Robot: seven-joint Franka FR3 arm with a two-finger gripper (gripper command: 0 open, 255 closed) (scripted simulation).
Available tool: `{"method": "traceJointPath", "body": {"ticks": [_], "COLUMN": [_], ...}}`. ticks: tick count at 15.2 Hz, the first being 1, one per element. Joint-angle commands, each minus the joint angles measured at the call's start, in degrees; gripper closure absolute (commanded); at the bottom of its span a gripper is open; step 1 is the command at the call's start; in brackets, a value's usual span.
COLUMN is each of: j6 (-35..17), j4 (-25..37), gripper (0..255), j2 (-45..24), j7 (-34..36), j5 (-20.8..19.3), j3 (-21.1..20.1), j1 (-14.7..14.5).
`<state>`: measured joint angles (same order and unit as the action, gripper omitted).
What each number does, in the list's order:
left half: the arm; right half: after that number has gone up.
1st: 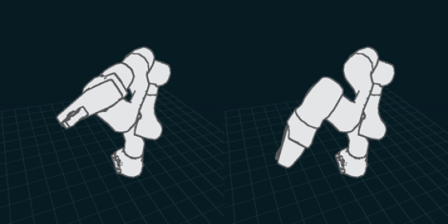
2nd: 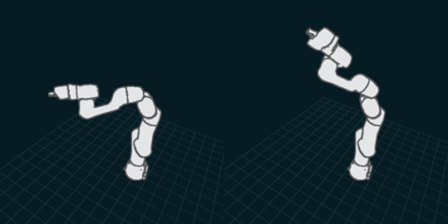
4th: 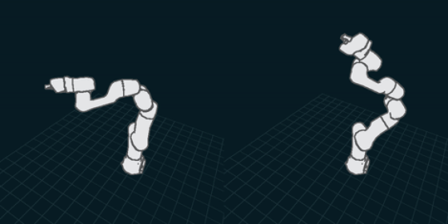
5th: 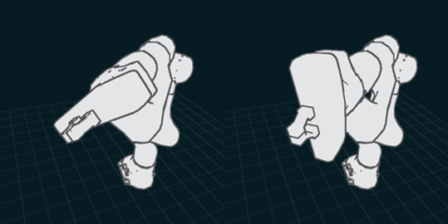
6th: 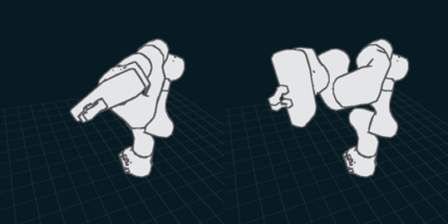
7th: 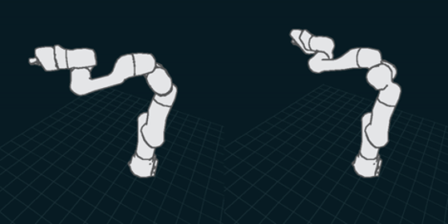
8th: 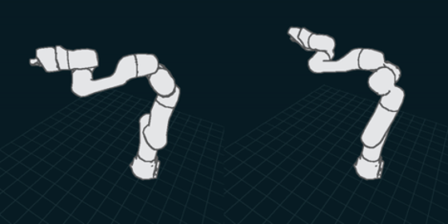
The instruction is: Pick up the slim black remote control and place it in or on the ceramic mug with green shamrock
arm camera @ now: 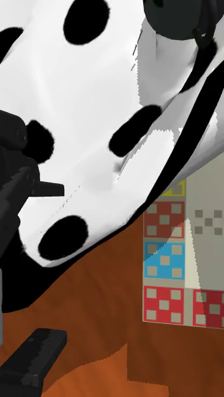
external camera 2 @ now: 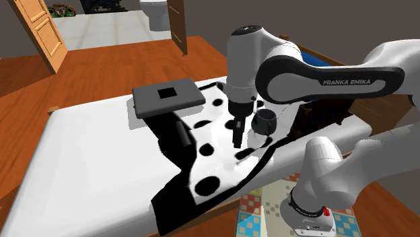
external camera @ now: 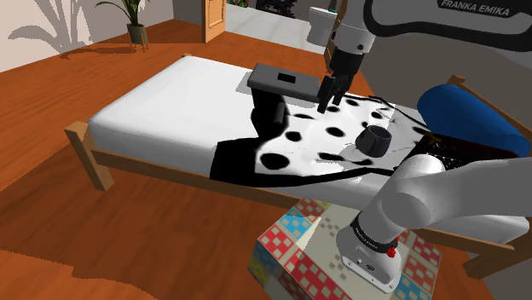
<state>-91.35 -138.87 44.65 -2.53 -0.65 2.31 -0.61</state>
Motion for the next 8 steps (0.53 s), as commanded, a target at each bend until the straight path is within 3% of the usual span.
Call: {"method": "traceJointPath", "body": {"ticks": [1, 8], "j6": [0.0, -15.1], "j4": [0.0, -0.79], "gripper": [0, 0], "j2": [0.0, -11.44], "j7": [0.0, 9.85], "j5": [0.0, -0.35], "j3": [0.0, -2.02], "j1": [0.0, 3.5]}}
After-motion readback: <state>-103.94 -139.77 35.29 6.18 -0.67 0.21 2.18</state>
